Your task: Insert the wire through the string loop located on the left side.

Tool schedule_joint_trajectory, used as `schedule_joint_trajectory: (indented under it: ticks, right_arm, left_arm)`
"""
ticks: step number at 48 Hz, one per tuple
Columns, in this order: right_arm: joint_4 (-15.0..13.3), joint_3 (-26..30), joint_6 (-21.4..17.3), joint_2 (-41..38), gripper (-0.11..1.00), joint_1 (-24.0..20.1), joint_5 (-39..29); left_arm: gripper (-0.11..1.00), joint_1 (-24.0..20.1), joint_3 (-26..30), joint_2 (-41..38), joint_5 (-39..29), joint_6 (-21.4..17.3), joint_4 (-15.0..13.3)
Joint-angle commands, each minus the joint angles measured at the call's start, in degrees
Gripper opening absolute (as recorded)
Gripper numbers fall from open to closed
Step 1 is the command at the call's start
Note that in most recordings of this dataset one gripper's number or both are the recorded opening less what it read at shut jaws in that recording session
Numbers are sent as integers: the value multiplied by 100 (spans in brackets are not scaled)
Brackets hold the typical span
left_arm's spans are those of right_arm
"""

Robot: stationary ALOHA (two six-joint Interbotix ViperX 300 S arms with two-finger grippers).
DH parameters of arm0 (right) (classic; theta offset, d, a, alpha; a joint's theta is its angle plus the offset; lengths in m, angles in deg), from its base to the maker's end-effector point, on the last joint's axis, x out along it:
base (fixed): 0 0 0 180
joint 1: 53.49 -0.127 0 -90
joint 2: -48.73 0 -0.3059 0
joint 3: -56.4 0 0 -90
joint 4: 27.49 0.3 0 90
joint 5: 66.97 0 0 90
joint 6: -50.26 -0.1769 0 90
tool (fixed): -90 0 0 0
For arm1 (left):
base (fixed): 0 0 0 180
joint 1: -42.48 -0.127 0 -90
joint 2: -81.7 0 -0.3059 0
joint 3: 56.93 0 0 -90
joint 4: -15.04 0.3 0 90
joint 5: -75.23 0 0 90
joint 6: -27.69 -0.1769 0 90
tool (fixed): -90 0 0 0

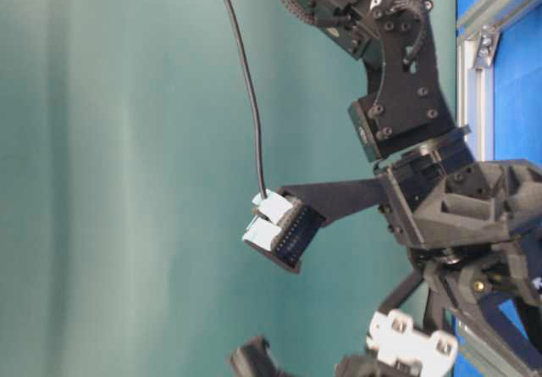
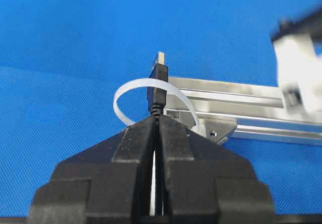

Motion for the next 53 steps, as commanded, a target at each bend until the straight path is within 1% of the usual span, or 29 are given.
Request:
schedule_joint_trajectory:
  ticks: [1, 15, 25, 31, 38, 45, 53]
  right_arm:
    - [9, 123, 0, 114, -1, 26, 26]
    - [9, 114, 0, 114, -1, 26, 26]
    - [9, 123, 0, 114, -1, 26, 26]
    - [9, 114, 0, 114, -1, 26, 18]
    - [9, 105, 0, 114, -1, 26, 26]
    - [9, 114, 0, 114, -1, 26, 26]
    - [9, 105, 0, 114, -1, 26, 26]
  left_arm:
    - [0, 9, -211, 343, 141, 9, 18]
    - [0, 9, -1230, 1134, 176, 26, 18]
    - [0, 0, -1784, 1767, 97, 114, 18]
    - [0, 9, -1960, 2030, 44, 114, 18]
    - [0, 53, -2030, 2180, 0, 114, 18]
    - [0, 369, -2021, 2215, -26, 114, 26]
    - [0, 1213, -2039, 2215, -26, 114, 26]
